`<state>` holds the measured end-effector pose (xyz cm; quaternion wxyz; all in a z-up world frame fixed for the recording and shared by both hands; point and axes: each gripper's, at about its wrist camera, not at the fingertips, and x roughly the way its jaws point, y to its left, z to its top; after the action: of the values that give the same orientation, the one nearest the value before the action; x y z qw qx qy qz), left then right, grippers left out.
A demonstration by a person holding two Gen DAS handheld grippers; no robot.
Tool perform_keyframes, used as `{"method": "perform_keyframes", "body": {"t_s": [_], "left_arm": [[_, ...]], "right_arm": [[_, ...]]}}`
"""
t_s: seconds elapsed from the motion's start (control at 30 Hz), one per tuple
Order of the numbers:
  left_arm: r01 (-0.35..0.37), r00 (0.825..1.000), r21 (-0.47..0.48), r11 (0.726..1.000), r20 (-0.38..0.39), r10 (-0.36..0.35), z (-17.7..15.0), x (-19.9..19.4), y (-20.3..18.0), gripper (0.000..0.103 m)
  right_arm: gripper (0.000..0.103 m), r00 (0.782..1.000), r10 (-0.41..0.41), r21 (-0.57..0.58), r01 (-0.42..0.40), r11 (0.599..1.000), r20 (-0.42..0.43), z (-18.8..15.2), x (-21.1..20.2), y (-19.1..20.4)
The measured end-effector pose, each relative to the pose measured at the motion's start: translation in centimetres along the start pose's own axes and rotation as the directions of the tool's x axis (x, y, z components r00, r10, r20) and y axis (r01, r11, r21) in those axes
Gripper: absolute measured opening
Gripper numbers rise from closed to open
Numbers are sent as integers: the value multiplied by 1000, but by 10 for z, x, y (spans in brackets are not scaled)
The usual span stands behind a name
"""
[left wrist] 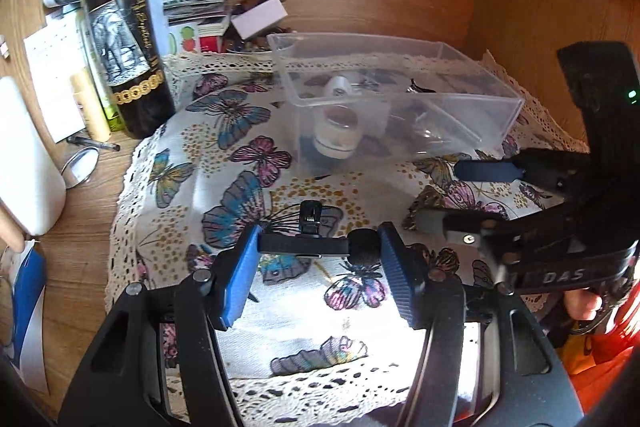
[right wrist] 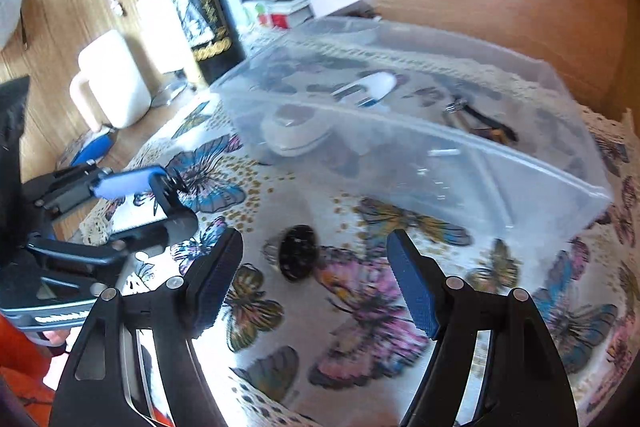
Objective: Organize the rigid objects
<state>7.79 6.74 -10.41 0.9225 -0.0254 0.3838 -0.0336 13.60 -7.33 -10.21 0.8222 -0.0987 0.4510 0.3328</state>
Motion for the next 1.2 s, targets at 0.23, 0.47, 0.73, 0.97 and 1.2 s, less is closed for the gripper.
{"method": "perform_keyframes", "body": {"t_s": [0.23,0.47,0.73,0.97,1.2], "left_arm": [[7,1000,-7,1000,26,-7,0,-7,1,59],[19,997,-3,1000,78,-18,16,-14,-5,59],[35,984,-6,999,174,-34,49,-25,-17,59],[36,973,0,999,227,-35,76,-23,-29,59],[37,978,-6,999,204,-35,96,5,-33,59]], "right_arm": [[33,999,-3,-4,3,1000,-45,2,17,6],[33,998,-40,24,39,999,41,7,-11,-5],[33,974,-128,63,118,991,187,22,-56,-25],[33,940,-182,94,161,982,288,38,-84,-43],[33,931,-202,115,175,978,305,49,-81,-63]]}}
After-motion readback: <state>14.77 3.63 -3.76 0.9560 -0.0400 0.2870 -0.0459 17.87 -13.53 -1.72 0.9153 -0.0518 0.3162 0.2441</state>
